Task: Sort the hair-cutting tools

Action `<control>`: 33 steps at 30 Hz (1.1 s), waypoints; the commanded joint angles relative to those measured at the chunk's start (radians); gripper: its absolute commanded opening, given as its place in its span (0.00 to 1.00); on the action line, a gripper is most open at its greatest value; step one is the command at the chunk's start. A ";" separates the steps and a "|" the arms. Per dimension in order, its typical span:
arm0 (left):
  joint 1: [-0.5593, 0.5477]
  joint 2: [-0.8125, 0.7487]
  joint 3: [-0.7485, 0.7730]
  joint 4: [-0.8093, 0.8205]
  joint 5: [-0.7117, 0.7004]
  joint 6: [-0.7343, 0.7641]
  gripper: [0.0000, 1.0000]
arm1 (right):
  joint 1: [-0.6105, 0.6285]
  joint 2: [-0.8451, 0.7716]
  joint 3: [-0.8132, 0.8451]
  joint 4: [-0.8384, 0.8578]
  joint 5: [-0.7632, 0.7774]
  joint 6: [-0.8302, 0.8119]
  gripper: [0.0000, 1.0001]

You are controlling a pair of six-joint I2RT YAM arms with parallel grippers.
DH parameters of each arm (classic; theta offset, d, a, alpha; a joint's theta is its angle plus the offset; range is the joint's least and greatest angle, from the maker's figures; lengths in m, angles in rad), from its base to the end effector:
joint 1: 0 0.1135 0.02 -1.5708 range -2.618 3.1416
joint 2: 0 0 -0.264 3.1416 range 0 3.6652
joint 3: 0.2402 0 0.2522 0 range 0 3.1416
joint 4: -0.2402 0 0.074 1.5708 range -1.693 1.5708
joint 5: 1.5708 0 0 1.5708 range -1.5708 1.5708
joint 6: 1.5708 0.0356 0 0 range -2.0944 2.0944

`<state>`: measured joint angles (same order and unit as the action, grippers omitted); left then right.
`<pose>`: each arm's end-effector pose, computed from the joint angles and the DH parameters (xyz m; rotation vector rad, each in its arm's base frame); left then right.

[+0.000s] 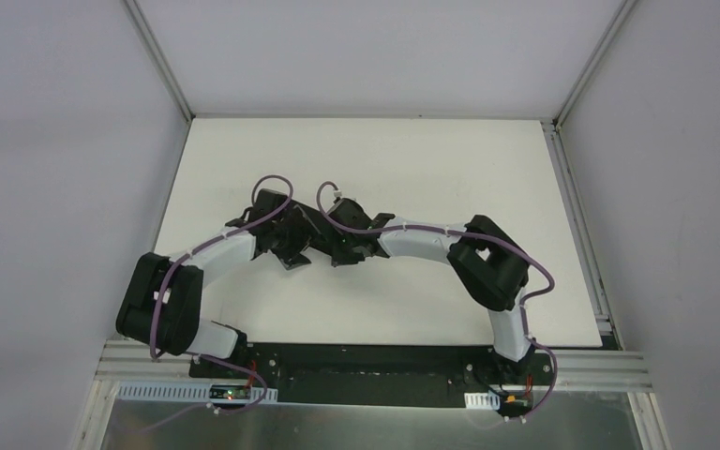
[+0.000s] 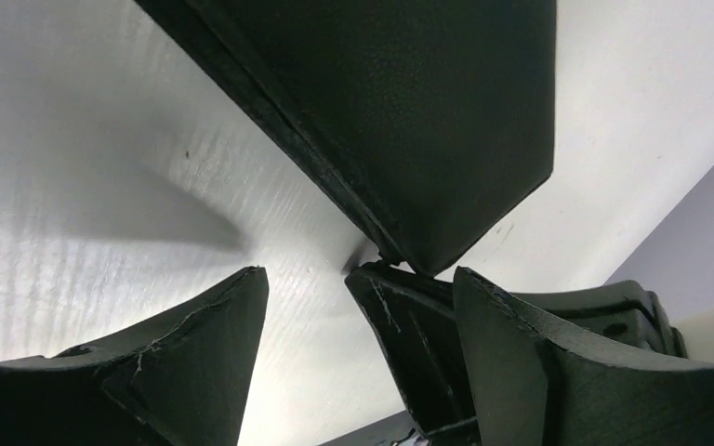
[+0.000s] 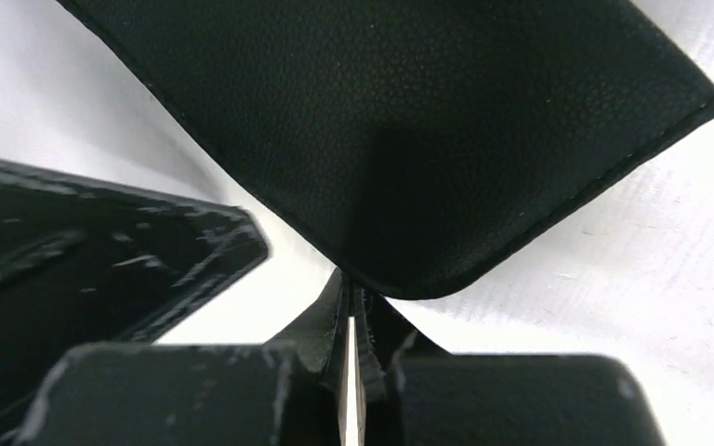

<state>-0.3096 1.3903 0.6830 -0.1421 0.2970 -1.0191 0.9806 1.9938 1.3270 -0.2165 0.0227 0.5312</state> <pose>0.2532 -0.0919 0.1785 -0.7659 2.4904 -0.9114 0.2386 0.3547 0.1652 -0.5602 2.4978 0.6074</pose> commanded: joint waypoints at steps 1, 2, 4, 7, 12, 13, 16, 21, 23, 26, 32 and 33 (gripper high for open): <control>-0.030 0.067 0.012 0.057 -0.008 -0.058 0.70 | 0.018 0.035 0.032 -0.023 -0.052 -0.004 0.00; -0.032 0.084 0.010 0.070 -0.010 -0.066 0.68 | 0.019 0.035 0.033 -0.024 -0.053 -0.008 0.00; -0.034 0.116 0.002 0.093 -0.017 -0.083 0.65 | 0.020 0.032 0.030 -0.027 -0.056 -0.016 0.00; -0.034 0.162 0.004 0.121 -0.023 -0.090 0.57 | 0.020 0.020 0.003 -0.031 -0.061 -0.026 0.00; -0.033 0.206 0.009 0.122 -0.027 -0.088 0.16 | 0.019 -0.045 -0.072 -0.052 -0.005 -0.071 0.00; -0.033 0.213 0.008 0.123 -0.023 -0.088 0.10 | 0.016 -0.060 -0.091 -0.057 0.014 -0.083 0.00; -0.032 0.222 0.004 0.114 -0.028 -0.084 0.00 | 0.005 -0.111 -0.153 -0.070 0.041 -0.112 0.00; -0.010 0.221 0.002 0.074 -0.037 -0.041 0.00 | -0.033 -0.193 -0.270 -0.084 0.098 -0.163 0.00; -0.005 0.219 0.005 0.051 -0.047 -0.020 0.00 | -0.060 -0.218 -0.302 -0.097 0.118 -0.180 0.00; 0.001 0.217 0.009 0.016 -0.058 0.011 0.00 | -0.101 -0.260 -0.335 -0.110 0.135 -0.211 0.00; 0.001 0.230 0.041 -0.046 -0.026 0.114 0.00 | -0.198 -0.266 -0.323 -0.124 0.142 -0.255 0.00; -0.001 0.234 0.047 -0.053 -0.006 0.136 0.00 | -0.209 -0.262 -0.312 -0.124 0.137 -0.260 0.00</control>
<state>-0.3489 1.5917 0.7185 -0.0448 0.4240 -1.0195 0.8532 1.7611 1.0233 -0.1146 0.0608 0.3504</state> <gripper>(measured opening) 0.036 0.008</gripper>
